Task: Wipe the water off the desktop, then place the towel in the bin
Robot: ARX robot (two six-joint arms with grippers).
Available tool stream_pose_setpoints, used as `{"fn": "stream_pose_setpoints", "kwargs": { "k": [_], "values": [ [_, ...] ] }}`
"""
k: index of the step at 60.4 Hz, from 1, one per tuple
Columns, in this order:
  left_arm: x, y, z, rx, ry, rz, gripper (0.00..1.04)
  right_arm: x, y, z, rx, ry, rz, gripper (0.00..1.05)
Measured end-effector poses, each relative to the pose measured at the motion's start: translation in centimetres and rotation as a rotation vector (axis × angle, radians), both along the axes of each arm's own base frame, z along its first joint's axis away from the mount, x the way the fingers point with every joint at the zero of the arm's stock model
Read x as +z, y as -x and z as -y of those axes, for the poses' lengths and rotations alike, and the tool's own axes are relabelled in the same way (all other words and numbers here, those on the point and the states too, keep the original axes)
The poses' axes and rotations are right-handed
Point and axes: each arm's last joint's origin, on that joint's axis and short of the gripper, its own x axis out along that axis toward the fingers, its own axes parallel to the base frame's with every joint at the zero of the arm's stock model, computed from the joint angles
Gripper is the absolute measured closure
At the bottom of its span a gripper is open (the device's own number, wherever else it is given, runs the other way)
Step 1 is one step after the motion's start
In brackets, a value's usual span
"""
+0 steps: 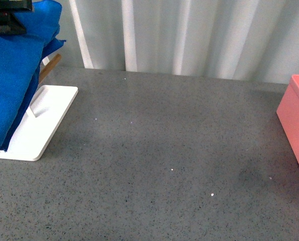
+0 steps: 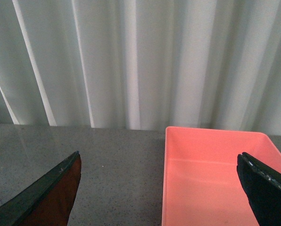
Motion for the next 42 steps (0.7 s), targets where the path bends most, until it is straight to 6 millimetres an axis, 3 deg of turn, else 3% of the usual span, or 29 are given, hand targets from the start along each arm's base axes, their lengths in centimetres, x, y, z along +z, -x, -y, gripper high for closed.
{"fn": "stream_pose_setpoints", "kwargs": {
  "k": [8, 17, 33, 42],
  "values": [
    [2.3, 2.3, 2.0, -0.151, 0.069, 0.115, 0.99, 0.0, 0.0, 0.0, 0.0, 0.0, 0.0, 0.07],
    [4.5, 5.8, 7.0, -0.422, 0.219, 0.226, 0.99, 0.0, 0.0, 0.0, 0.0, 0.0, 0.0, 0.07],
    [5.2, 8.7, 16.4, -0.63, 0.486, 0.214, 0.99, 0.0, 0.0, 0.0, 0.0, 0.0, 0.0, 0.07],
    [6.0, 9.8, 19.3, -0.663, 0.589, 0.215, 0.99, 0.0, 0.0, 0.0, 0.0, 0.0, 0.0, 0.07]
  ]
}}
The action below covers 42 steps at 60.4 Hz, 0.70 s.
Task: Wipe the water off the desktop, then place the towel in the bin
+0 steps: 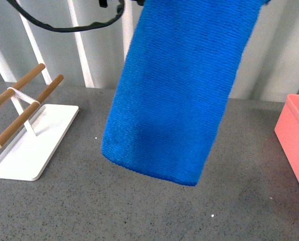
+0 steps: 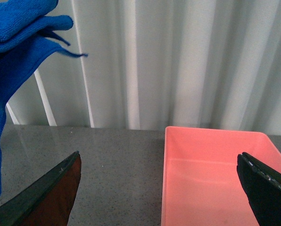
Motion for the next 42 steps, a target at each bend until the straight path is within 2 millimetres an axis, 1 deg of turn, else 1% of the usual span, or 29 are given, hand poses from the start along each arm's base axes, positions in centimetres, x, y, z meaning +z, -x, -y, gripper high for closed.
{"fn": "stream_pose_setpoints", "kwargs": {
  "k": [5, 14, 17, 20, 21, 23, 24, 25, 28, 31, 34, 37, 42],
  "values": [
    [-0.2, -0.2, 0.9, 0.049, -0.034, -0.066, 0.99, 0.0, 0.0, 0.0, 0.0, 0.0, 0.0, 0.07],
    [-1.0, -0.4, 1.1, 0.06, -0.05, -0.104, 0.99, -0.1, 0.0, 0.0, 0.022, 0.007, -0.017, 0.07],
    [-1.1, -0.5, 1.0, 0.064, -0.051, -0.105, 0.99, -0.1, -0.3, 0.1, 0.185, 0.03, -0.143, 0.07],
    [-1.0, -0.5, 1.0, 0.069, -0.05, -0.104, 0.99, 0.0, -1.3, 0.1, 0.407, -0.01, -0.239, 0.07],
    [-1.0, -0.5, 1.0, 0.067, -0.05, -0.103, 0.99, 0.1, -1.5, 0.0, 0.444, -0.02, -0.248, 0.07],
    [-0.9, -0.5, 1.0, 0.064, -0.049, -0.102, 0.99, 0.1, -2.2, -0.3, 0.604, -0.058, -0.266, 0.07],
    [-0.9, -0.5, 1.0, 0.063, -0.049, -0.102, 0.99, 0.1, -2.4, -0.4, 0.647, -0.065, -0.265, 0.07],
    [-0.9, -0.5, 1.0, 0.062, -0.049, -0.102, 0.99, 0.1, -2.8, -0.7, 0.768, -0.098, -0.258, 0.07],
    [-1.0, -0.5, 1.0, 0.064, -0.049, -0.103, 0.99, 0.3, -3.7, -1.3, 0.964, -0.142, -0.234, 0.07],
    [-1.0, -0.5, 1.0, 0.067, -0.05, -0.103, 0.99, 0.5, -4.6, -1.9, 1.029, -0.164, -0.224, 0.07],
    [-1.0, -0.5, 1.0, 0.067, -0.049, -0.103, 0.99, 0.6, -5.7, -2.5, 1.048, -0.173, -0.221, 0.07],
    [-0.9, -0.5, 1.0, 0.065, -0.049, -0.102, 0.99, 0.6, -6.6, -3.0, 1.057, -0.178, -0.224, 0.07],
    [-0.9, -0.5, 1.1, 0.064, -0.049, -0.102, 0.99, 0.0, -8.7, -4.4, 1.046, -0.189, -0.267, 0.07]
  ]
}}
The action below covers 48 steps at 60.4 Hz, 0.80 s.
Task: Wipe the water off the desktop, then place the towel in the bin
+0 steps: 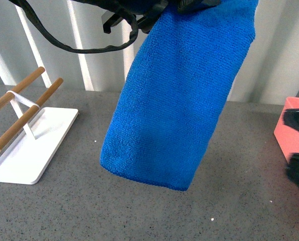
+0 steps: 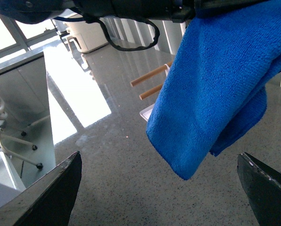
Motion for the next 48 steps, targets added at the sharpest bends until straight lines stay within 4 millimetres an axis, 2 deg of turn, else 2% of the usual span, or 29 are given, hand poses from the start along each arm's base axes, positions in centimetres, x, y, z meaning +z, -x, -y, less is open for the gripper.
{"fn": "stream_pose_setpoints", "kwargs": {
  "k": [11, 19, 30, 48],
  "values": [
    [0.0, 0.0, 0.0, 0.001, 0.0, 0.0, 0.99, -0.5, -1.6, -0.8, -0.052, 0.022, -0.035, 0.07],
    [0.0, 0.0, 0.0, 0.001, 0.0, 0.0, 0.99, -0.3, -2.0, -0.4, -0.105, 0.023, -0.029, 0.07],
    [0.0, 0.0, 0.0, 0.001, 0.0, 0.0, 0.99, -1.2, -3.3, 0.0, -0.156, 0.038, -0.073, 0.07],
    [0.0, 0.0, 0.0, 0.001, 0.0, 0.0, 0.99, -1.7, -7.9, -1.7, -0.112, 0.033, -0.073, 0.07]
  ]
}}
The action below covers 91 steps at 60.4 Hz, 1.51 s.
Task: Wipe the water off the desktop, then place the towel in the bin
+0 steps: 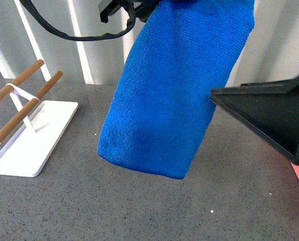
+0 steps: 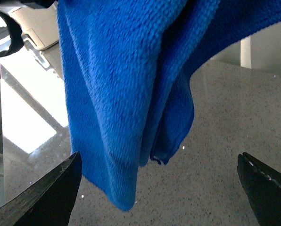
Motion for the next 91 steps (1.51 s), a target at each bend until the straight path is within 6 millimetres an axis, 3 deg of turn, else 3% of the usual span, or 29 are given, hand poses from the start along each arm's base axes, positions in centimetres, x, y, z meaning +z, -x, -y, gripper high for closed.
{"fn": "stream_pose_setpoints", "kwargs": {
  "k": [14, 32, 55, 70, 78, 85, 91],
  "values": [
    [0.0, 0.0, 0.0, 0.0, 0.0, 0.0, 0.99, 0.5, -2.8, -2.5, 0.071, -0.028, 0.012, 0.07],
    [0.0, 0.0, 0.0, 0.0, 0.0, 0.0, 0.99, 1.8, -4.2, -4.9, 0.094, -0.056, 0.058, 0.07],
    [0.0, 0.0, 0.0, 0.001, 0.0, 0.0, 0.99, 1.9, -5.3, -6.4, 0.082, -0.137, 0.058, 0.07],
    [0.1, -0.1, -0.2, 0.016, -0.001, 0.004, 0.99, 1.4, -6.2, -6.8, -0.086, -0.183, -0.046, 0.39],
    [0.1, -0.1, -0.2, 0.015, -0.001, 0.004, 0.99, 1.4, -6.0, -7.1, -0.11, -0.199, -0.097, 0.67],
    [0.1, -0.1, -0.1, 0.01, 0.0, 0.003, 0.77, 1.5, -5.5, -7.2, -0.112, -0.181, -0.125, 0.89],
    [0.1, -0.1, -0.1, 0.005, 0.001, 0.002, 0.61, 1.5, -5.3, -7.2, -0.121, -0.162, -0.135, 0.97]
  ]
}}
